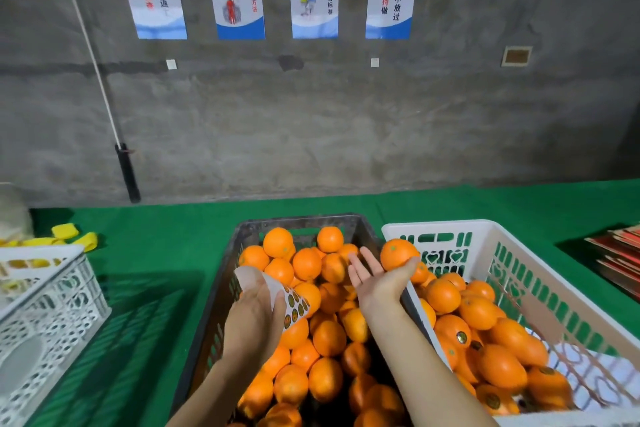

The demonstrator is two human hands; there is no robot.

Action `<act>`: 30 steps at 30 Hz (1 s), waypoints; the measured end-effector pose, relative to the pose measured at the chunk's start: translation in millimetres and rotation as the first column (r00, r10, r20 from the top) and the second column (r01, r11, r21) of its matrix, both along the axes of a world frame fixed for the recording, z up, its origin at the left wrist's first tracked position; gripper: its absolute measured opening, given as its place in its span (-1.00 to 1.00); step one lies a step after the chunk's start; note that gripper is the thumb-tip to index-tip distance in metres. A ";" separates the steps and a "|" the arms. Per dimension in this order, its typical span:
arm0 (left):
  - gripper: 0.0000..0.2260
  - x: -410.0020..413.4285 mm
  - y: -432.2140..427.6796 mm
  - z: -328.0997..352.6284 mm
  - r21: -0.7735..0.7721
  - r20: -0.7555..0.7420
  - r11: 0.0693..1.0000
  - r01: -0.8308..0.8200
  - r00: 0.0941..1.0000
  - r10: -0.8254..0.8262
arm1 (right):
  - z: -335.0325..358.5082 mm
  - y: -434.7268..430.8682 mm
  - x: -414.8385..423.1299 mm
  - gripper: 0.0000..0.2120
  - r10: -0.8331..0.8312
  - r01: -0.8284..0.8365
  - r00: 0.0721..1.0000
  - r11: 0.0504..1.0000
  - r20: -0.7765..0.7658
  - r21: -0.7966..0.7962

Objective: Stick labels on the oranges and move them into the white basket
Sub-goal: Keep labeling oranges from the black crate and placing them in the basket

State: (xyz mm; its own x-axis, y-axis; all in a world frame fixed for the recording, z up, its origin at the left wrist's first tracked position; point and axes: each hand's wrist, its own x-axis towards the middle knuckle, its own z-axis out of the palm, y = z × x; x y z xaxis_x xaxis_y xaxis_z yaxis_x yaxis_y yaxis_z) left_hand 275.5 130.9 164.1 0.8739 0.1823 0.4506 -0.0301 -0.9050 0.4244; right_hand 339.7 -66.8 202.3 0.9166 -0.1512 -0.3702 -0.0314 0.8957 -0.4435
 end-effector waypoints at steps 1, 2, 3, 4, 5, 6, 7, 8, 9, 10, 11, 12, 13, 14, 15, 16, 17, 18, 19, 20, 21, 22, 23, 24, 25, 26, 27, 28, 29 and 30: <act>-0.53 -0.5 1.0 -1.5 0.009 -0.007 1.000 -0.003 1.000 0.003 | -0.3 -0.1 0.9 -0.05 -0.020 0.020 1.000 1.000 0.008 0.019; -0.54 -0.2 2.5 -3.0 0.018 -0.010 1.000 -0.003 1.000 0.004 | -0.4 -1.1 2.3 -0.07 -0.041 0.040 0.999 0.999 0.023 0.029; -0.55 0.2 3.3 -3.8 0.026 -0.015 1.000 -0.001 1.000 0.002 | -0.6 -3.0 3.8 -0.10 -0.061 0.060 0.997 0.998 0.045 0.027; -0.54 0.8 3.6 -4.1 0.029 -0.016 1.000 0.005 1.000 -0.004 | -1.2 -5.6 4.6 -0.11 -0.082 0.082 0.994 0.997 0.068 0.013; -0.54 0.7 3.3 -3.4 0.025 -0.022 1.000 0.011 1.000 -0.010 | -1.9 -8.6 5.7 -0.11 -0.106 0.108 0.991 0.994 0.079 -0.014; -0.53 0.2 2.4 -2.2 0.010 -0.027 1.000 0.019 0.999 -0.019 | -3.1 -12.1 7.0 -0.15 -0.138 0.143 0.987 0.988 0.079 -0.061; -0.51 -0.8 1.2 -0.9 -0.018 -0.038 0.999 0.026 0.999 -0.027 | -3.7 -14.5 8.6 -0.22 -0.173 0.182 0.982 0.973 0.074 -0.143; -0.48 -1.9 -0.4 -0.2 -0.054 -0.042 0.998 0.037 0.998 -0.039 | -4.5 -15.1 9.4 -0.31 -0.196 0.208 0.978 0.944 0.073 -0.255; -0.43 -2.9 -2.9 0.2 -0.104 -0.052 0.994 0.039 0.998 -0.045 | -5.7 -13.5 9.7 -0.41 -0.196 0.209 0.978 0.902 0.074 -0.379; -0.40 -2.8 -4.9 -1.5 -0.162 -0.070 0.986 0.044 0.996 -0.055 | -7.2 -9.6 9.3 -0.49 -0.170 0.187 0.982 0.847 0.081 -0.497; -0.37 -2.0 -8.0 -3.1 -0.228 -0.106 0.973 0.041 0.992 -0.067 | -9.5 -3.9 7.5 -0.58 -0.123 0.154 0.988 0.772 0.093 -0.617; -0.37 0.4 -9.5 -5.4 -0.284 -0.145 0.958 0.035 0.986 -0.079 | -12.5 2.8 5.1 -0.66 -0.061 0.118 0.993 0.666 0.103 -0.736; -0.40 4.1 -8.8 -7.9 -0.347 -0.182 0.937 0.027 0.979 -0.096 | -15.8 9.3 2.0 -0.69 0.014 0.082 0.994 0.533 0.105 -0.842; -0.45 8.0 -7.4 -9.3 -0.415 -0.197 0.909 0.028 0.973 -0.120 | -19.5 14.7 -1.9 -0.69 0.100 0.057 0.989 0.395 0.105 -0.917; -0.52 11.3 -6.4 -8.3 -0.486 -0.201 0.873 0.034 0.968 -0.149 | -22.8 19.5 -5.8 -0.68 0.192 0.050 0.976 0.259 0.102 -0.965; -0.60 12.8 -6.3 -6.5 -0.545 -0.193 0.837 0.046 0.965 -0.179 | -26.5 22.7 -9.4 -0.66 0.279 0.068 0.955 0.115 0.098 -0.991; -0.66 13.8 -6.3 -5.3 -0.592 -0.191 0.805 0.042 0.963 -0.190 | -29.2 25.5 -12.3 -0.64 0.348 0.116 0.932 -0.030 0.098 -0.993; -0.68 14.8 -5.9 -3.8 -0.628 -0.189 0.778 0.024 0.965 -0.183 | -31.9 27.4 -15.0 -0.64 0.401 0.176 0.910 -0.153 0.102 -0.972; -0.67 16.8 -4.7 -3.2 -0.668 -0.204 0.744 -0.016 0.966 -0.162 | -33.3 29.4 -17.2 -0.65 0.441 0.228 0.891 -0.238 0.105 -0.944; -0.67 19.5 -2.1 -4.2 -0.694 -0.218 0.718 -0.050 0.965 -0.143 | -34.0 30.5 -18.6 -0.66 0.468 0.263 0.878 -0.286 0.105 -0.922; -0.67 23.3 0.9 -6.7 -0.719 -0.251 0.688 -0.098 0.960 -0.126 | -35.0 31.4 -19.7 -0.68 0.489 0.285 0.866 -0.310 0.105 -0.907; -0.71 26.6 4.5 -7.7 -0.738 -0.287 0.659 -0.144 0.951 -0.113 | -35.8 32.5 -20.0 -0.69 0.509 0.302 0.854 -0.325 0.103 -0.896; -0.73 28.6 7.5 -7.3 -0.788 -0.317 0.584 -0.194 0.942 -0.115 | -36.9 33.0 -20.2 -0.70 0.531 0.320 0.841 -0.338 0.101 -0.885; -0.75 28.7 7.9 -4.8 -0.854 -0.325 0.469 -0.227 0.935 -0.139 | -38.1 33.2 -20.0 -0.70 0.553 0.341 0.827 -0.348 0.103 -0.873; -0.77 28.3 7.6 -3.2 -0.908 -0.317 0.339 -0.247 0.933 -0.169 | -39.2 33.6 -19.5 -0.70 0.576 0.365 0.811 -0.354 0.107 -0.861; -0.80 27.5 6.8 -0.4 -0.938 -0.303 0.233 -0.256 0.932 -0.197 | -40.1 34.3 -19.4 -0.69 0.599 0.388 0.793 -0.358 0.110 -0.849; -0.81 27.0 6.0 2.4 -0.945 -0.309 0.178 -0.274 0.926 -0.216 | -40.9 35.3 -19.4 -0.68 0.621 0.410 0.776 -0.368 0.108 -0.835; -0.79 26.1 4.8 4.9 -0.948 -0.317 0.121 -0.295 0.919 -0.237 | -41.7 36.5 -19.7 -0.67 0.639 0.433 0.762 -0.382 0.106 -0.816; -0.74 25.9 4.4 6.4 -0.949 -0.316 0.066 -0.309 0.913 -0.259 | -42.7 38.0 -20.3 -0.66 0.650 0.456 0.752 -0.396 0.107 -0.797; -0.67 26.1 4.4 6.5 -0.950 -0.298 0.000 -0.312 0.908 -0.293 | -43.7 39.8 -20.9 -0.66 0.656 0.476 0.746 -0.405 0.115 -0.781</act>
State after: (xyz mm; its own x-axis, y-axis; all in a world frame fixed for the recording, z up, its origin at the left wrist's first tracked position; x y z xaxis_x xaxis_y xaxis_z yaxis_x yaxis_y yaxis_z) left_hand 301.6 135.3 170.6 0.8623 0.1752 -0.4751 0.3731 0.4144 0.8301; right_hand 318.8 -27.1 158.6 0.7844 0.4260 0.4508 0.6092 -0.6658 -0.4308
